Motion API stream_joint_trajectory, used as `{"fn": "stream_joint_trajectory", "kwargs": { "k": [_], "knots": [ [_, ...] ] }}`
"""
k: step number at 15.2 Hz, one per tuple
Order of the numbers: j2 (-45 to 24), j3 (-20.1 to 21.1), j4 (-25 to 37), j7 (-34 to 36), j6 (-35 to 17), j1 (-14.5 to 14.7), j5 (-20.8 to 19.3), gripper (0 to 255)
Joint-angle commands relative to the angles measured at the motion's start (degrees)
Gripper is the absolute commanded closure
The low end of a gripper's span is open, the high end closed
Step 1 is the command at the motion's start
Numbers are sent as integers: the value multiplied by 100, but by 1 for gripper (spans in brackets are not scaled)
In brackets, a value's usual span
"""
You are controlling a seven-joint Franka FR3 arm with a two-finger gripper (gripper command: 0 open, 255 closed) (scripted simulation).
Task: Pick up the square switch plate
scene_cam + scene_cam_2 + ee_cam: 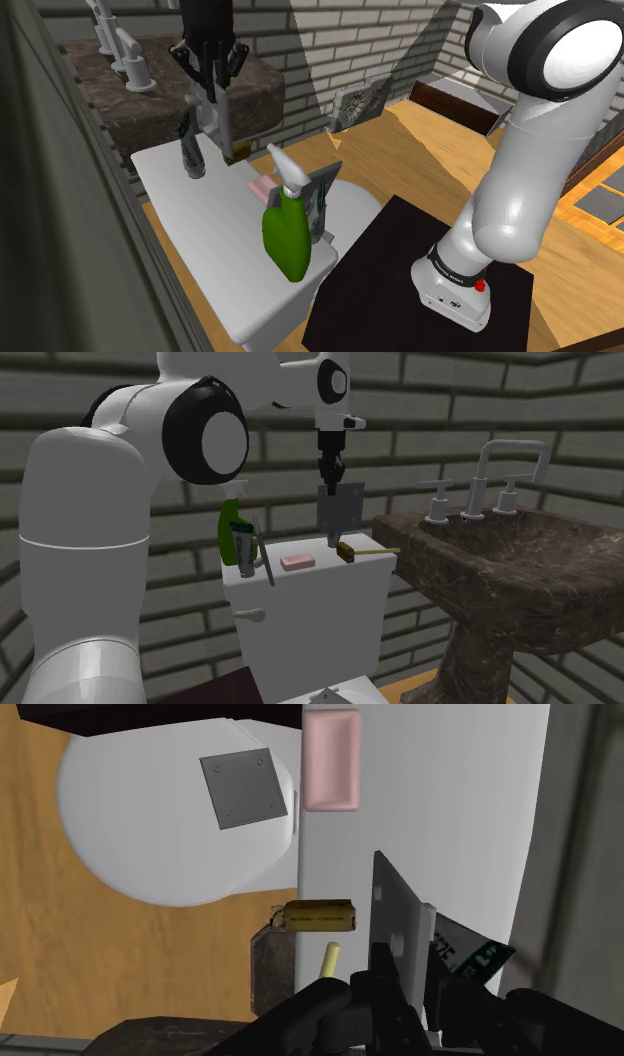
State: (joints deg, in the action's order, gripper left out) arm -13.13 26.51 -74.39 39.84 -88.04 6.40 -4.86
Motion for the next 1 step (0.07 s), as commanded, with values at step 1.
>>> {"fn": "stream_joint_trajectory", "kwargs": {
  "k": [1],
  "knots": [
    [-24, 1, 86, 2, 64, 10, -12, 255]
  ]
}}
